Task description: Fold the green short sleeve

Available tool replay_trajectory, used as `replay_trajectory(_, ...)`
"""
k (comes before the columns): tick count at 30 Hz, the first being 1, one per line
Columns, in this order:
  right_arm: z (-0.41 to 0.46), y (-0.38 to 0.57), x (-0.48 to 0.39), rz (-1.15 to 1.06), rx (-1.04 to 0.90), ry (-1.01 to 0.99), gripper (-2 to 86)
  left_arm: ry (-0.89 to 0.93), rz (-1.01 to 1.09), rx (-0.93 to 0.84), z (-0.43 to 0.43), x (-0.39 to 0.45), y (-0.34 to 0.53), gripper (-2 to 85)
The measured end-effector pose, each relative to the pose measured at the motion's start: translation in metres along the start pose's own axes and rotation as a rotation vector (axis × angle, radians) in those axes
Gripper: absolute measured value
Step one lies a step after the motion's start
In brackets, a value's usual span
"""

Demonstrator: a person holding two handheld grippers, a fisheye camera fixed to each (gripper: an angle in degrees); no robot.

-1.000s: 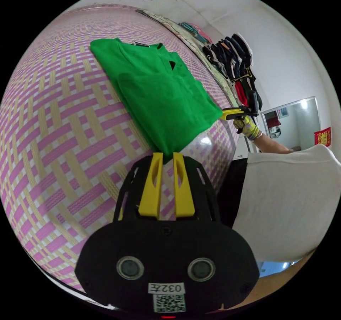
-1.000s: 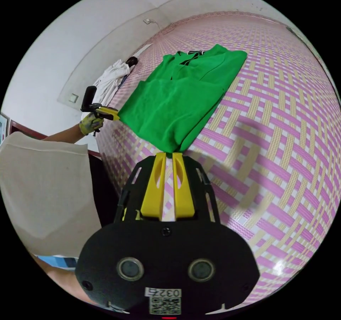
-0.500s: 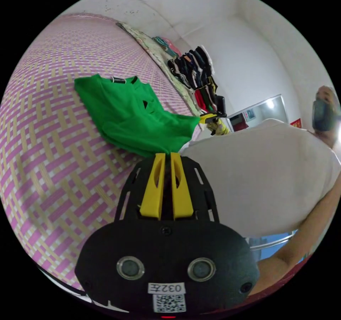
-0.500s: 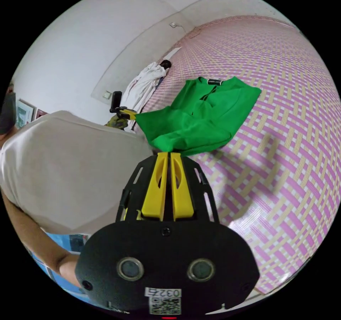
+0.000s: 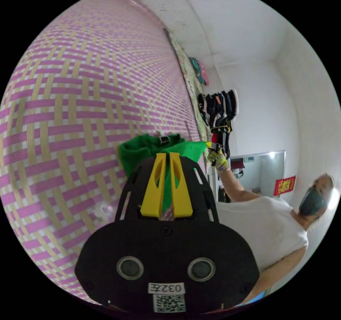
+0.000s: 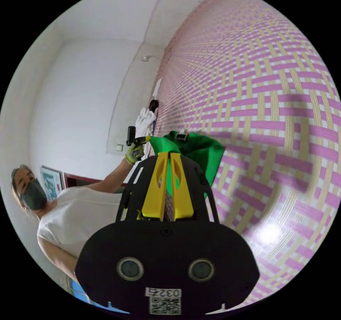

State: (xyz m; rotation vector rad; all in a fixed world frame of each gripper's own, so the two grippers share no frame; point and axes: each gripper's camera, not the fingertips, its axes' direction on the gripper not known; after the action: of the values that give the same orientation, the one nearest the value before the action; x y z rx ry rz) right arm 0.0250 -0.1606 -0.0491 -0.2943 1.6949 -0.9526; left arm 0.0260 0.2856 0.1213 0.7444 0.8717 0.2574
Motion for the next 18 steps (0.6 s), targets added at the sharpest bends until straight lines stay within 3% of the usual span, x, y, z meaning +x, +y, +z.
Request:
replay_trajectory(4, 0.024, -0.029, 0.061, 0.110, -0.034, 0.007, -1.0, 0.067, -0.111, 0.013, 0.016, -0.067, -0.001, -1.6)
replay_trajectory(12, 0.013, -0.017, 0.063, 0.016, -0.013, -0.165, -1.0, 0.224, -0.008, 0.049, -0.008, -0.076, 0.040, -1.3)
replay_trajectory(16, 0.029, -0.028, 0.116, 0.155, 0.061, -0.114, -1.0, 0.135, -0.162, 0.080, 0.013, -0.130, 0.038, -1.4)
replay_trajectory(18, 0.043, -0.033, 0.131, 0.209, 0.071, -0.161, -1.0, 0.211, -0.207, 0.115, 0.021, -0.146, 0.043, -1.4)
